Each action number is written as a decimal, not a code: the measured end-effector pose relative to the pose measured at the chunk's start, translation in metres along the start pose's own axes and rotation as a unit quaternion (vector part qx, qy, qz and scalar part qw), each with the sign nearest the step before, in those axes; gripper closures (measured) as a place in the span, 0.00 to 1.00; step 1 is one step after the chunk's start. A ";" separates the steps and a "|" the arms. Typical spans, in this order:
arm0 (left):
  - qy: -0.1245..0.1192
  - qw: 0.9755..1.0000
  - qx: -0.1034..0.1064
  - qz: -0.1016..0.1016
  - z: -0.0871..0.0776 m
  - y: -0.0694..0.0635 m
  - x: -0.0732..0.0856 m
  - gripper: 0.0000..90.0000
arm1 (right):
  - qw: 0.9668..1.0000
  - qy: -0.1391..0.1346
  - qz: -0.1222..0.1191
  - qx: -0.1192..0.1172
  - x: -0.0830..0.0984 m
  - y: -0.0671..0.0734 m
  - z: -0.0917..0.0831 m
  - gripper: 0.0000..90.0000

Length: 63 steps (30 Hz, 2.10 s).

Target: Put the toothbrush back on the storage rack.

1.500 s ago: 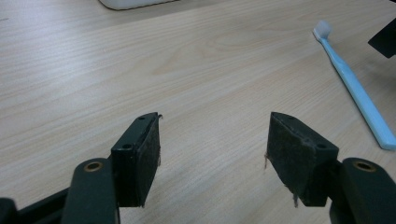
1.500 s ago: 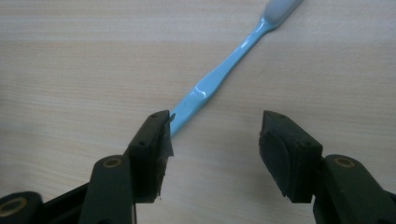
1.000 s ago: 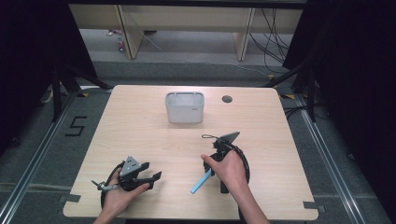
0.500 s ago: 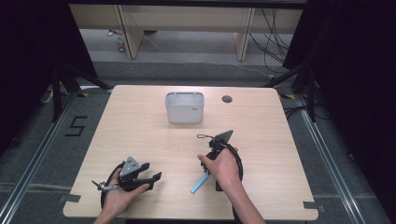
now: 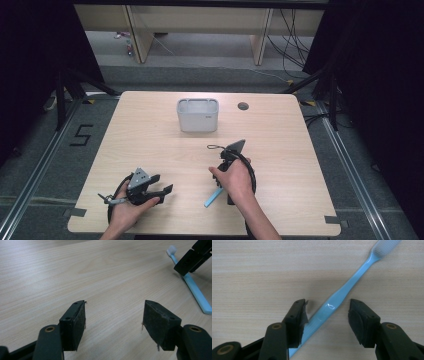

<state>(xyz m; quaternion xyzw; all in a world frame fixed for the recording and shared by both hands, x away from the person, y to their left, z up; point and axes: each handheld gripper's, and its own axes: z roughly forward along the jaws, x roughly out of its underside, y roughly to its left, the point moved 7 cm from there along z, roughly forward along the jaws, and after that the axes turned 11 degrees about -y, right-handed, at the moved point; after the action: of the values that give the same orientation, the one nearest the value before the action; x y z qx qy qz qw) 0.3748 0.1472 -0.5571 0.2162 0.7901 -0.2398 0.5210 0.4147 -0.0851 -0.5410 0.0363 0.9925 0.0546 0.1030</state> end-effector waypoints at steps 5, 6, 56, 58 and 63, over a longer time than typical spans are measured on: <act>0.000 1.000 0.001 0.000 0.000 0.000 0.000 0.38 | 1.000 0.000 -0.002 0.006 0.000 0.001 0.001 0.57; -0.001 1.000 0.001 -0.001 0.000 -0.001 0.000 0.38 | 1.000 -0.001 0.003 0.009 0.000 0.001 0.002 0.58; -0.007 1.000 0.001 0.001 -0.001 -0.002 -0.002 0.38 | 0.989 -0.043 -0.138 -0.020 -0.006 -0.036 -0.019 0.87; -0.010 1.000 0.005 0.001 -0.001 -0.001 -0.003 0.38 | 0.991 -0.038 -0.125 -0.039 -0.004 -0.035 -0.021 0.88; -0.013 1.000 0.003 0.001 -0.001 -0.001 -0.003 0.38 | 0.989 -0.068 -0.126 -0.040 -0.005 -0.036 -0.024 0.88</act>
<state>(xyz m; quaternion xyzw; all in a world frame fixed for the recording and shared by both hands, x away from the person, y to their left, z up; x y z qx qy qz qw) 0.3748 0.1467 -0.5534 0.2155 0.7825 -0.2440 0.5308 0.4128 -0.1235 -0.5212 -0.0893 0.9770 0.0784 0.1773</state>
